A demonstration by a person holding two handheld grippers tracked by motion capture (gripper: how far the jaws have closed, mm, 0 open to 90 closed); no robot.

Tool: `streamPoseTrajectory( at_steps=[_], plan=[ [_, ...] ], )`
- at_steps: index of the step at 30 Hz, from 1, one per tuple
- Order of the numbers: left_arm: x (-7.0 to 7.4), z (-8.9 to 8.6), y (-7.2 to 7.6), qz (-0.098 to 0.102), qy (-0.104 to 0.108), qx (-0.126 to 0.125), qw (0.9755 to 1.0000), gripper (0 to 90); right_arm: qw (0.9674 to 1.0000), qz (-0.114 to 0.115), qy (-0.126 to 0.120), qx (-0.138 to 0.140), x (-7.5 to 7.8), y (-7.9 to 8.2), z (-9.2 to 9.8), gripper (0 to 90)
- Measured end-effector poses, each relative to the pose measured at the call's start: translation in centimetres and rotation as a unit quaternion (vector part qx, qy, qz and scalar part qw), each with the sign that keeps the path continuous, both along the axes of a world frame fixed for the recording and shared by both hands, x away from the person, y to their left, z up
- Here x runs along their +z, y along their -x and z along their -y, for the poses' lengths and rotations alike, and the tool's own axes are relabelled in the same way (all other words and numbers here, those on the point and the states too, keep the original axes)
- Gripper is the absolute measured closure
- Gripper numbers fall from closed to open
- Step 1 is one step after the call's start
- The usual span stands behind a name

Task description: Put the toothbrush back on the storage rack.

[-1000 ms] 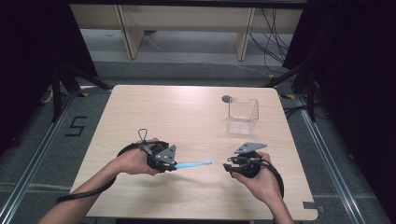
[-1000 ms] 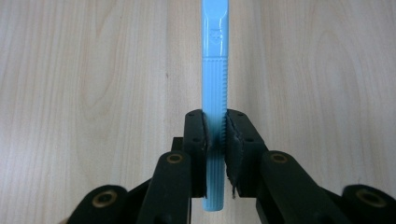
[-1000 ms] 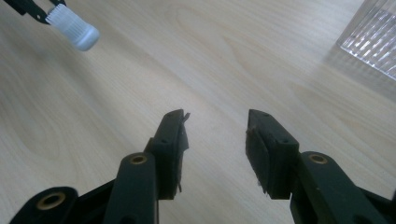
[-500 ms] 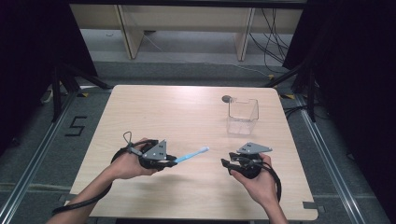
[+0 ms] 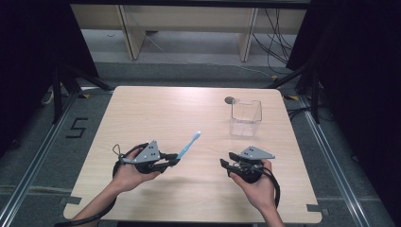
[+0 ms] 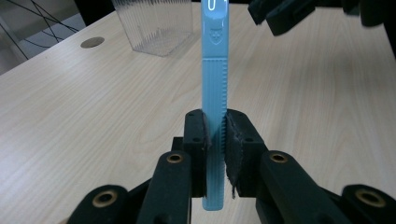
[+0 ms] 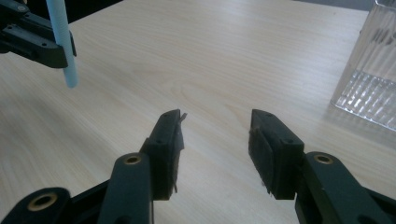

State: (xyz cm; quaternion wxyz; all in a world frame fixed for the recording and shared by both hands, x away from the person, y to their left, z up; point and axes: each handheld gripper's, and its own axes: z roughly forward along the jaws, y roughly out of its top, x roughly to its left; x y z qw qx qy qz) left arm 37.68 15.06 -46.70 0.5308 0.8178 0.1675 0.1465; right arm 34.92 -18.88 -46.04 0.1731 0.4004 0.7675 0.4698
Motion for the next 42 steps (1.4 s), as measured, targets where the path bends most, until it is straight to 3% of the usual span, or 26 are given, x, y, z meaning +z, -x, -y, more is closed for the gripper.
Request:
streamPoseTrajectory(
  at_steps=[3,4,7,8,9,12,15,16,18,21,22,24,28,29,30,42],
  plan=[
    [-0.2,-0.1,0.1,-0.005,0.033,0.016,0.9993,78.7,0.9998,0.014,0.004,0.010,0.1,-0.2,-0.3,54.7],
    [-0.3,-0.2,0.2,-0.009,0.045,0.020,0.9987,78.7,0.9999,0.014,-0.006,0.009,0.1,-0.2,-0.7,54.6],
    [-0.5,-0.2,0.2,-0.007,0.055,0.030,0.9980,78.7,0.9994,0.030,-0.011,0.012,0.0,-0.3,-1.2,54.7],
    [-0.7,0.0,0.3,-0.003,0.069,0.041,0.9968,78.6,0.9994,0.025,-0.022,0.008,0.0,-0.2,-1.5,54.7],
    [-0.7,0.0,0.3,-0.003,0.069,0.041,0.9968,78.7,0.9994,0.025,-0.022,0.008,0.0,-0.2,-1.5,54.7],
    [-1.0,0.2,0.4,-0.001,0.084,0.062,0.9945,78.7,0.9980,0.056,-0.029,0.009,0.1,-0.4,-2.0,54.7],
    [-1.1,0.4,0.4,-0.001,0.089,0.069,0.9937,78.7,0.9976,0.050,-0.046,0.012,0.3,-0.4,-2.4,54.6],
    [-1.3,0.6,0.4,-0.005,0.100,0.073,0.9923,78.7,0.9974,0.036,-0.062,0.005,0.6,-0.2,-2.9,54.6],
    [-1.3,0.7,0.4,-0.008,0.102,0.082,0.9914,78.7,0.9962,0.056,-0.066,0.014,0.8,-0.5,-3.2,54.7],
    [-1.4,0.9,0.3,-0.009,0.104,0.085,0.9909,78.7,0.9953,0.054,-0.079,0.013,1.0,-0.5,-3.6,55.0],
    [-1.5,1.3,0.3,-0.010,0.107,0.086,0.9905,78.7,0.9942,0.068,-0.082,0.015,1.3,-0.6,-3.9,55.1],
    [-1.5,1.4,0.3,-0.010,0.109,0.087,0.9902,78.7,0.9938,0.061,-0.092,0.013,1.6,-0.5,-4.2,55.3],
    [-1.5,2.1,0.2,-0.004,0.113,0.085,0.9900,78.6,0.9913,0.084,-0.099,0.020,2.1,-0.8,-4.9,55.7],
    [-1.4,2.1,0.2,-0.005,0.106,0.087,0.9905,78.7,0.9912,0.076,-0.108,0.017,2.4,-0.8,-5.3,55.9],
    [-1.4,2.4,0.2,-0.004,0.107,0.087,0.9904,78.7,0.9896,0.087,-0.112,0.021,2.6,-1.0,-5.5,56.6],
    [-1.2,3.8,0.3,0.002,0.111,0.091,0.9897,78.7,0.9826,0.098,-0.157,0.016,4.0,-1.8,-7.1,60.8]
  ],
)
